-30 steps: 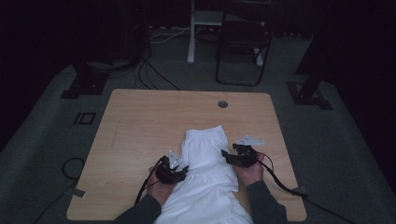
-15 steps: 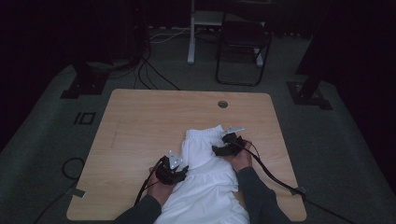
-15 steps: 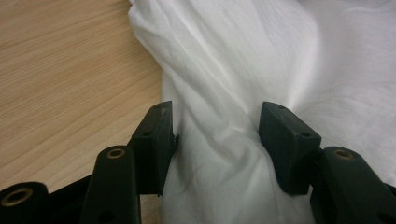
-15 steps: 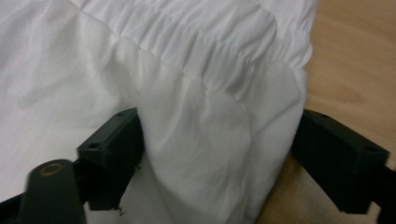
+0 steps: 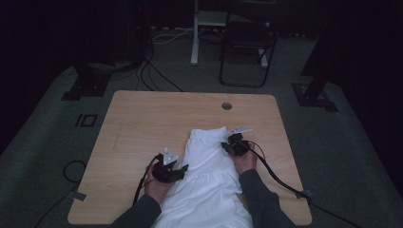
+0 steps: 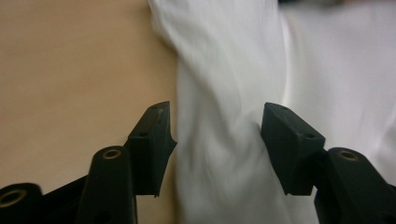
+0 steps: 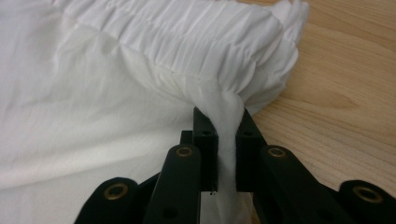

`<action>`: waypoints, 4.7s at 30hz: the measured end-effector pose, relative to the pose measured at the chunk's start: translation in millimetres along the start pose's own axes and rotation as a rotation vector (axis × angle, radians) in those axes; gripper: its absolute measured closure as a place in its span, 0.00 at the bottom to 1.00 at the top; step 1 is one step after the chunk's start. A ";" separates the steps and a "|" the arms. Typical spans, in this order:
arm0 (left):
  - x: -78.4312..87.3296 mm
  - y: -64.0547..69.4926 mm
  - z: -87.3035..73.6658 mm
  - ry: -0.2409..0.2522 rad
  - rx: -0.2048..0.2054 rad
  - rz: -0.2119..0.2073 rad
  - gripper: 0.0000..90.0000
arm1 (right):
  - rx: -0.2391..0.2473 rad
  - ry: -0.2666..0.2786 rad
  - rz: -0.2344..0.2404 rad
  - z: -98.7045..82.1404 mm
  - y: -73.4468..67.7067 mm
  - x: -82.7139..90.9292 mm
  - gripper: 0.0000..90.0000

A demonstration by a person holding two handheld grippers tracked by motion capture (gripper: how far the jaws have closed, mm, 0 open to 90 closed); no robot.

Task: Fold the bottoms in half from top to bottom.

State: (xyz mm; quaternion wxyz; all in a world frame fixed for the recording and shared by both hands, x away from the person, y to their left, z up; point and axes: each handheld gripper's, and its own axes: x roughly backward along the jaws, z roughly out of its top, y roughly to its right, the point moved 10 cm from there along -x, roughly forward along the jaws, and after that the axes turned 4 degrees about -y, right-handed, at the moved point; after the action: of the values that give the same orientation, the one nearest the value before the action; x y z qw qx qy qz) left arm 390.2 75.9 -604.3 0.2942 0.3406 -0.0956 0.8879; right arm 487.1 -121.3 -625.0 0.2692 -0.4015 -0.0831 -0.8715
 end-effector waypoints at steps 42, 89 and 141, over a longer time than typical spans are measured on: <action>-52.7 -33.5 110.8 -0.028 0.031 -0.098 0.92 | -0.028 0.126 0.037 59.8 6.1 33.7 0.94; 33.3 40.9 -57.1 -0.140 -0.047 -0.230 0.87 | 0.238 -0.003 0.165 -94.6 -115.2 78.9 0.92; 18.8 -32.3 138.3 0.132 0.003 -0.152 0.93 | 0.086 0.224 0.057 97.5 -10.3 82.3 0.93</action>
State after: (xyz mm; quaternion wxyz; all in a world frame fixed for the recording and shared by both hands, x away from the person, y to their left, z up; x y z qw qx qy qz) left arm 473.9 59.5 -489.2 0.3657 0.2879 -0.0484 0.8838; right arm 501.6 -110.6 -498.2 0.3183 -0.2918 -0.0784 -0.8985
